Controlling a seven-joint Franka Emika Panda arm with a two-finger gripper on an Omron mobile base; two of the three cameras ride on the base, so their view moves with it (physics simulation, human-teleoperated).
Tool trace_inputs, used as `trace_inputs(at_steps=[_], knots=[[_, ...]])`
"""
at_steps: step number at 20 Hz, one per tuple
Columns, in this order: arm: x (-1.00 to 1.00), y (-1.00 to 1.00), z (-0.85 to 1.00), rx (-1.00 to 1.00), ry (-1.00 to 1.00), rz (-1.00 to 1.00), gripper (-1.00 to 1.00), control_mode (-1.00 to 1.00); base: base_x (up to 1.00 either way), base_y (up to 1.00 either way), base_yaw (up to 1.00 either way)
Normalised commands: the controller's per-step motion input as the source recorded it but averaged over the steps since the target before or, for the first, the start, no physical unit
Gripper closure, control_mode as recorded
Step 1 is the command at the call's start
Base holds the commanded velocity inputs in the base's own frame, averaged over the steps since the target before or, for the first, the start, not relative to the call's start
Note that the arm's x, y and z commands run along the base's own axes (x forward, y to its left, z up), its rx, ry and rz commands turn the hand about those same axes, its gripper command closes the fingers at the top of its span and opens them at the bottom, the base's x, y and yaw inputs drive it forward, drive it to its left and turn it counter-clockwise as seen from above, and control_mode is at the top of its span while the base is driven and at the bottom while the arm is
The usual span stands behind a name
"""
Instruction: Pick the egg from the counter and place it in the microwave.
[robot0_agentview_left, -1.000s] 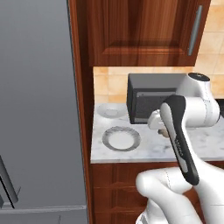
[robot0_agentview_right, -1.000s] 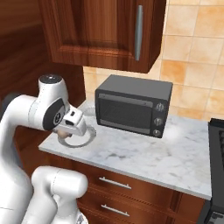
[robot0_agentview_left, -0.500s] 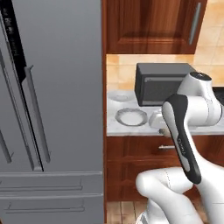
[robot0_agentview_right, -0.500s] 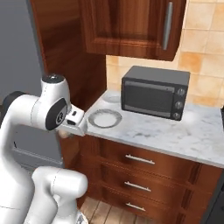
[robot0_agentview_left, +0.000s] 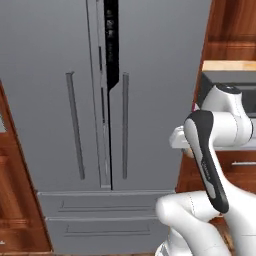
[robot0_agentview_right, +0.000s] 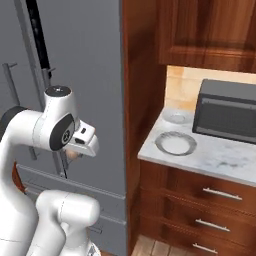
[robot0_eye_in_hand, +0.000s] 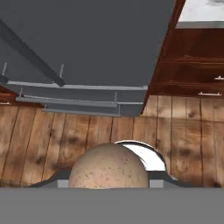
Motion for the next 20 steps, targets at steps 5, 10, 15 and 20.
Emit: trace_inputs(at_steps=[5, 10, 15, 20], knots=[[0.00, 0.00, 0.00, 0.00, 0.00, 0.00, 1.00, 1.00, 0.00, 1.00, 0.00], [0.00, 0.00, 0.00, 0.00, 0.00, 0.00, 1.00, 1.00, 0.01, 1.00, 0.00], [0.00, 0.00, 0.00, 0.00, 0.00, 0.00, 1.00, 1.00, 0.27, 1.00, 0.00], [0.00, 0.00, 0.00, 0.00, 0.00, 0.00, 1.00, 1.00, 0.36, 1.00, 0.00]])
